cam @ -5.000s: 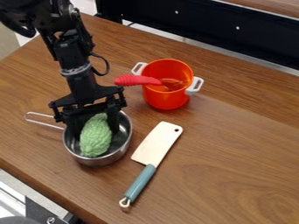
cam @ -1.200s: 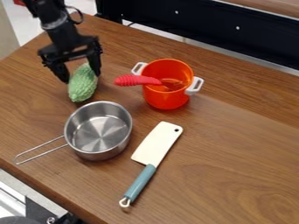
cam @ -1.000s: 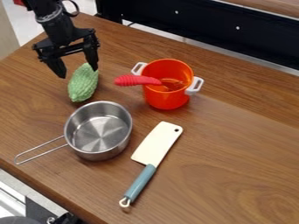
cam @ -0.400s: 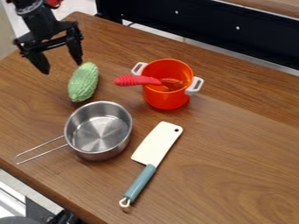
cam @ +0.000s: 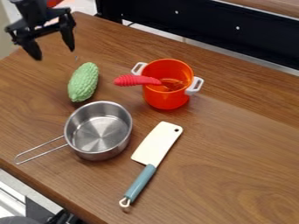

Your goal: Move the green vegetable from the metal pot to the left side of the orange pot.

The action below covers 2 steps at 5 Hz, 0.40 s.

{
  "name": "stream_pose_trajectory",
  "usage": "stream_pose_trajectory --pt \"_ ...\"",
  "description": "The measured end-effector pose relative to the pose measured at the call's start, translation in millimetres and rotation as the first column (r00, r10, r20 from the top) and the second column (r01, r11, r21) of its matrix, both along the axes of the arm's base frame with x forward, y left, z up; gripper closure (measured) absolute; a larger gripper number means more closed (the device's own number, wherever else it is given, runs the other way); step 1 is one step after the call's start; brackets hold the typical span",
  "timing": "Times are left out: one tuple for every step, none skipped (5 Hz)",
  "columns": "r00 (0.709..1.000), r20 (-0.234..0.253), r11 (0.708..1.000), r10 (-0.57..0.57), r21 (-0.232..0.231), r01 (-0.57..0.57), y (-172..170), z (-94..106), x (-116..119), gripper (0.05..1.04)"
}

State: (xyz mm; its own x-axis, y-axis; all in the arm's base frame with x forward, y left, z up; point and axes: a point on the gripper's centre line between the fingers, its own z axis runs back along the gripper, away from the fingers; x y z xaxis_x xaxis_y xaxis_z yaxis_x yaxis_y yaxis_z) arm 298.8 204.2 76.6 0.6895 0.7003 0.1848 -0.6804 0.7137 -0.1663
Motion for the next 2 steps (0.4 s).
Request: stream_pose_trajectory --pt "0.998 -0.008 0.998 0.055 0.009 -0.055 14 -3.5 12 0.085" --pt "0.994 -0.034 0.995 0.099 0.03 -0.098 35 -11.1 16 0.085"
